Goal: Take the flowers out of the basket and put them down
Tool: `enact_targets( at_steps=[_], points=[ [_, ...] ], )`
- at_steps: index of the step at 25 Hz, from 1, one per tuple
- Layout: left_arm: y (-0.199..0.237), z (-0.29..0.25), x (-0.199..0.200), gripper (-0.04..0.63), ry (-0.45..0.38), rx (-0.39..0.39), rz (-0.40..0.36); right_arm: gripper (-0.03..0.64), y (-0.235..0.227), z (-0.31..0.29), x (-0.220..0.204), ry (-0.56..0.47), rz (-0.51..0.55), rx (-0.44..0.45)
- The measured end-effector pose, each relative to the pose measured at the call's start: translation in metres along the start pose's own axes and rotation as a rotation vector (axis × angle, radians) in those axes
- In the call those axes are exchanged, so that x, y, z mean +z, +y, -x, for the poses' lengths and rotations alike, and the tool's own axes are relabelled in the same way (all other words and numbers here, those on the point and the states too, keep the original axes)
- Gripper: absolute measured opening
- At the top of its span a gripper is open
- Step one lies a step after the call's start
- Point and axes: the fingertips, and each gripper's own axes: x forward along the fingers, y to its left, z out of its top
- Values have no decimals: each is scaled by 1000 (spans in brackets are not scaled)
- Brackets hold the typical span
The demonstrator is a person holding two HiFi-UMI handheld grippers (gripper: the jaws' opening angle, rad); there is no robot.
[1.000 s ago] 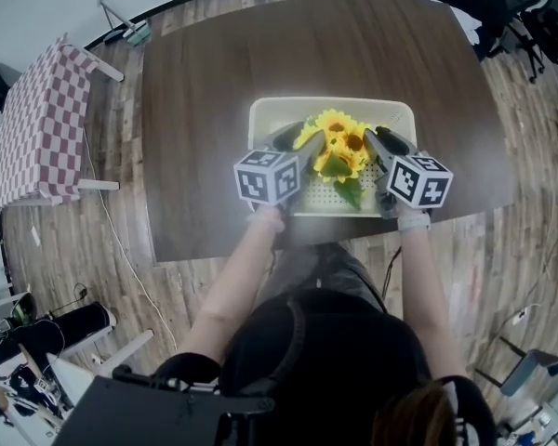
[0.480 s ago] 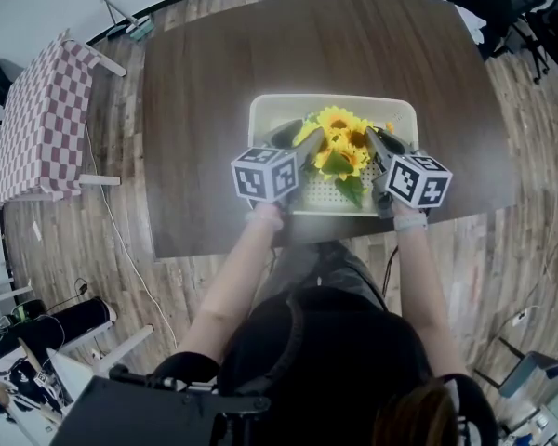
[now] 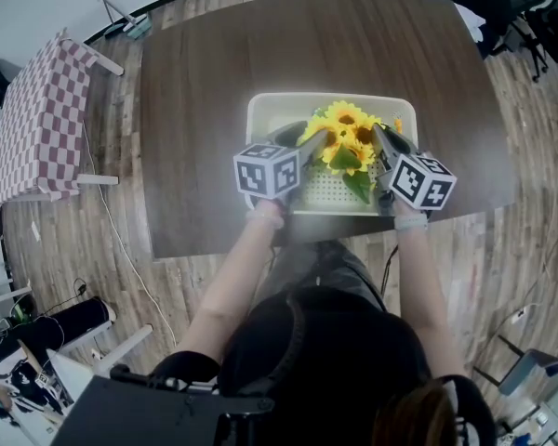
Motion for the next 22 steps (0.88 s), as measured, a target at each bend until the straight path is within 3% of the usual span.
enact_targets(
  at_steps=[3, 5, 11, 14, 22],
  points=[
    [3, 2, 1, 158, -10, 13, 22, 8, 1, 1, 0, -4, -4, 2],
    [6, 3, 2, 69, -17, 21, 43, 8, 2, 2, 0, -4, -8, 3],
    [-2, -1, 1, 67, 3, -19, 53, 8, 4, 2, 1, -5, -4, 6],
    [-6, -2, 3, 31, -5, -17, 48, 8, 5, 2, 2, -8, -5, 10],
    [-16, 2, 5, 15, -12, -10, 26, 6, 11, 11, 3, -21, -9, 36]
  ],
)
